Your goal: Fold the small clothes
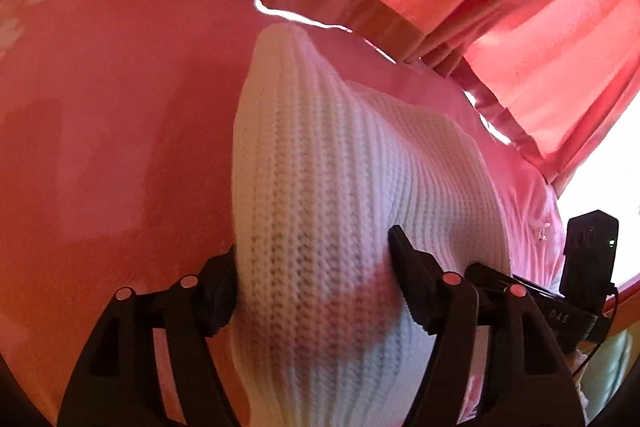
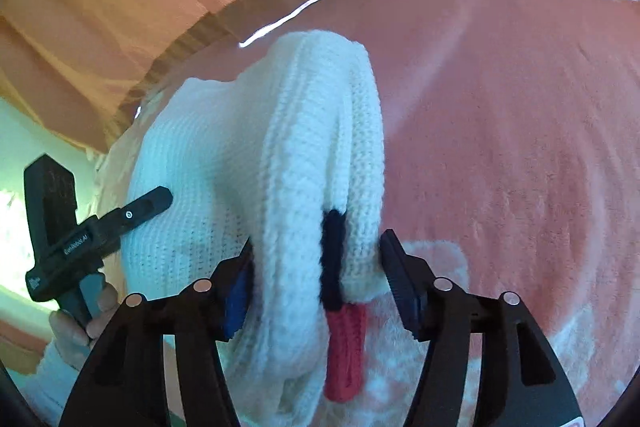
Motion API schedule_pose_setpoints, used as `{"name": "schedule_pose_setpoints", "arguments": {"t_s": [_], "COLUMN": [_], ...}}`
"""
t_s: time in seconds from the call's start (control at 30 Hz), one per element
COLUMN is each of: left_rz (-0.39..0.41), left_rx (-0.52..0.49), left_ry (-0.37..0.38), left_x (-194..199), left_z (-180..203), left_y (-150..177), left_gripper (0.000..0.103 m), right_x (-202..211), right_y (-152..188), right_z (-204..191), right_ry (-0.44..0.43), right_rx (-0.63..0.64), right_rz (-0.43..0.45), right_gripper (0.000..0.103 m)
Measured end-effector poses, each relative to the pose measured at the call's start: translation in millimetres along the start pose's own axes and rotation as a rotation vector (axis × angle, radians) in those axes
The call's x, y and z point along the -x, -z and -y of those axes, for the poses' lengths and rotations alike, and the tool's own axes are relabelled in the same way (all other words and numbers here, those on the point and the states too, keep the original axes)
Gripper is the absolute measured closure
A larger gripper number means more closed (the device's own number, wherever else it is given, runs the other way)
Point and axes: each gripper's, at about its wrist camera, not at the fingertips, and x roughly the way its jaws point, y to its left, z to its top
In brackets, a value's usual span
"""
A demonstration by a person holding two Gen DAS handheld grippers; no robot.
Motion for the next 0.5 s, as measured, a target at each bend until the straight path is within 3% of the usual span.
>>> {"name": "schedule_pose_setpoints", "arguments": {"t_s": [0.1, 0.23, 0.33, 0.4, 0.5], "left_rz": [0.015, -0.019, -0.054, -0.068, -0.068], "left_rx": [0.018, 0.098, 0.164, 0.169, 0.172], "left_ry": [0.012, 0.059, 0.115, 0.124, 0.140], "left_x": [4, -12, -22, -25, -24], "left_z": [1, -16, -23, -21, -19], "left_y": [7, 15, 10, 7, 5], "left_gripper": [0.029, 0.025, 0.025, 0.030, 0.047], "right_x": [2, -21, -24, -28, -25], "right_y": [7, 3, -2, -6, -10], "right_z": [10, 27, 22, 15, 7], "right_ry": [-0.025, -0.121, -0.109, -0.103, -0.120], "right_rx": [-0.030, -0.131, -0.107, -0.097, -0.102], "right_rz": [-0.016, -0.075, -0.053, -0.054, -0.053], "right_gripper": [0.031, 0.024, 0.026, 0.045, 0.060]}}
